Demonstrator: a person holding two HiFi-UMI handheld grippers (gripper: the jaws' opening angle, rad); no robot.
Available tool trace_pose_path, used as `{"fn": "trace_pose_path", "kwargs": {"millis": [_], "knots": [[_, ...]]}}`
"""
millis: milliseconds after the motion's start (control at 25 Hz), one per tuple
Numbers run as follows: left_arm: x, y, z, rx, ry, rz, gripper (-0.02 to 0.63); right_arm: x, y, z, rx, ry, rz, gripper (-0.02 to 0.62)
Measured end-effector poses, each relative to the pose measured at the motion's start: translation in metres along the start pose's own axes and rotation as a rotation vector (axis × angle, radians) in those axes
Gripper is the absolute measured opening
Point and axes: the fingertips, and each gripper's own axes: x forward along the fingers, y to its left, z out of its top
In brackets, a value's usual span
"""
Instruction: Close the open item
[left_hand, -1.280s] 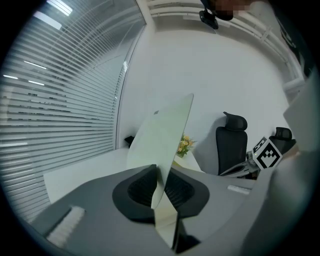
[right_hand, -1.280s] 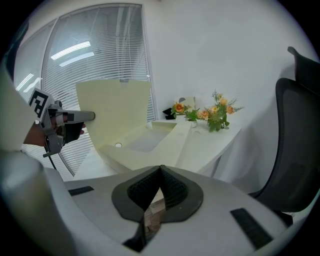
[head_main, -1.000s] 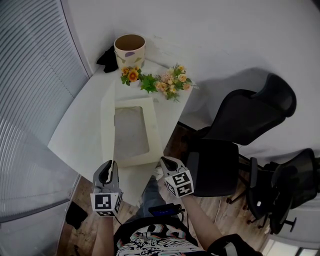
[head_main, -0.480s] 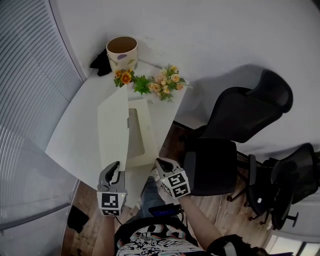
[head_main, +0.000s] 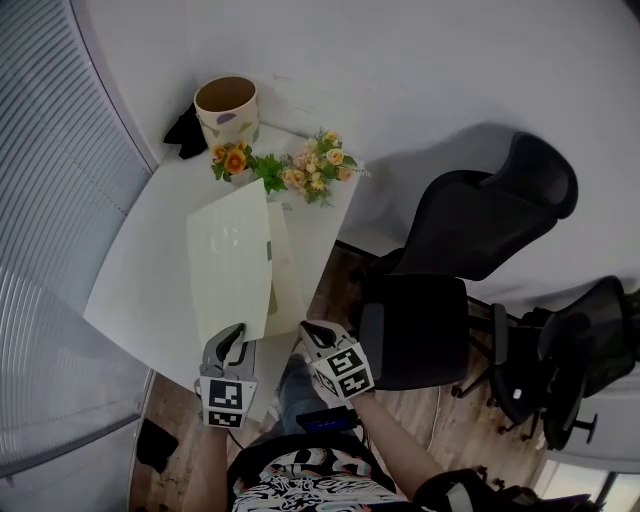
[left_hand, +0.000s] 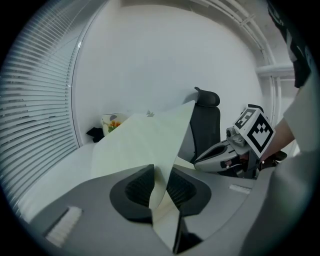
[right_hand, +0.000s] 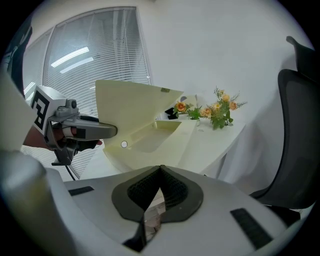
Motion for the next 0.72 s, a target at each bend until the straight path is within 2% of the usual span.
{"fn": "trace_pose_path", "kwargs": {"millis": [320, 720], "knots": [[0.019, -0.009, -0.005, 0.035, 0.072, -0.05, 0.067, 0.002, 0.004, 0.0, -0.003, 0.01, 0.01, 0.002], [0.028, -0.014, -0.014, 0.048, 0.123, -0.082, 0.074, 0.003, 0.005, 0.002, -0.006, 0.02, 0.012, 0.002]]}}
